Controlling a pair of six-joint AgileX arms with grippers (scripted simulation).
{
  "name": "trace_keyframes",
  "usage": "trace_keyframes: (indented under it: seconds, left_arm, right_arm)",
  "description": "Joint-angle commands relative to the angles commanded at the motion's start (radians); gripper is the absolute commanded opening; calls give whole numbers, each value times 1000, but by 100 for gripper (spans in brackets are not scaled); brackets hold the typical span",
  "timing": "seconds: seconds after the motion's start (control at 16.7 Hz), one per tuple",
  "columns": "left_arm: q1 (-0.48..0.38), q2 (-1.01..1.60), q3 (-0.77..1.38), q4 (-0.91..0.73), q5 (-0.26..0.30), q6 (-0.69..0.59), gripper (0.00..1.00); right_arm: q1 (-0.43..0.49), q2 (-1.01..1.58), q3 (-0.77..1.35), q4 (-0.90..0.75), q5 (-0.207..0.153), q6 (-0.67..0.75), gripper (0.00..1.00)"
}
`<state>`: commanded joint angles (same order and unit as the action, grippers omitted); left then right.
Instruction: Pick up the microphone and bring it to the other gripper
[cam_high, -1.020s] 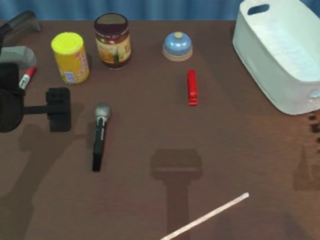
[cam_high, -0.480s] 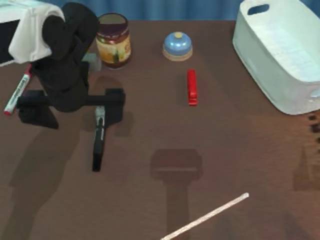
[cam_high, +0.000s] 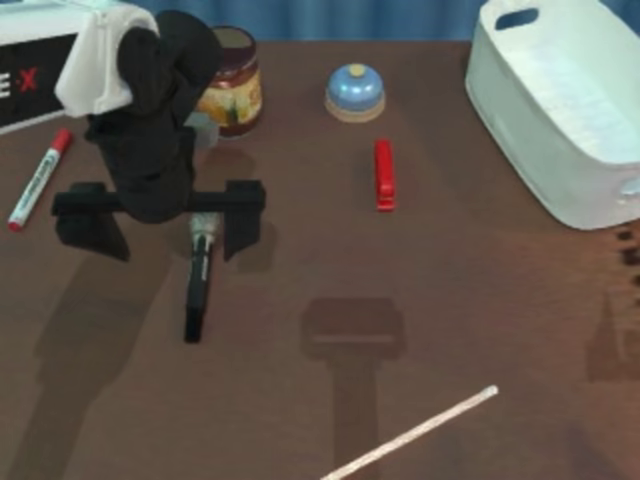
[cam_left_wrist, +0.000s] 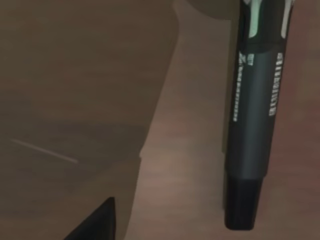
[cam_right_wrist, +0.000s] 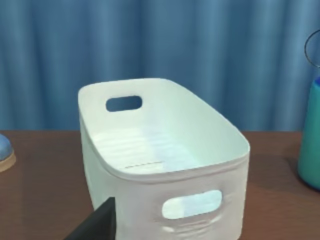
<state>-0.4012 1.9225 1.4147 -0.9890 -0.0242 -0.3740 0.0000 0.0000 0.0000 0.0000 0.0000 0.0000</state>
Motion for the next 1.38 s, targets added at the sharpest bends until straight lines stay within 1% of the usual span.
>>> trace_keyframes:
  seconds: [0.18,0.48,0.6,0.9,1.38]
  left_arm:
    - [-1,24,-21,39,0,3,100]
    - [2,137,-115,259,1,8,100]
    - [3,175,-145,322,1,9,100]
    - [3,189,-156,343,2,10,100]
    - [3,189,-156,343,2,10,40]
  right_arm:
    - [0,0,0,0,0,0,100]
    - [0,0,0,0,0,0,100]
    - [0,0,0,0,0,0,100]
    - [0,0,0,0,0,0,100]
    - [0,0,0,0,0,0,100]
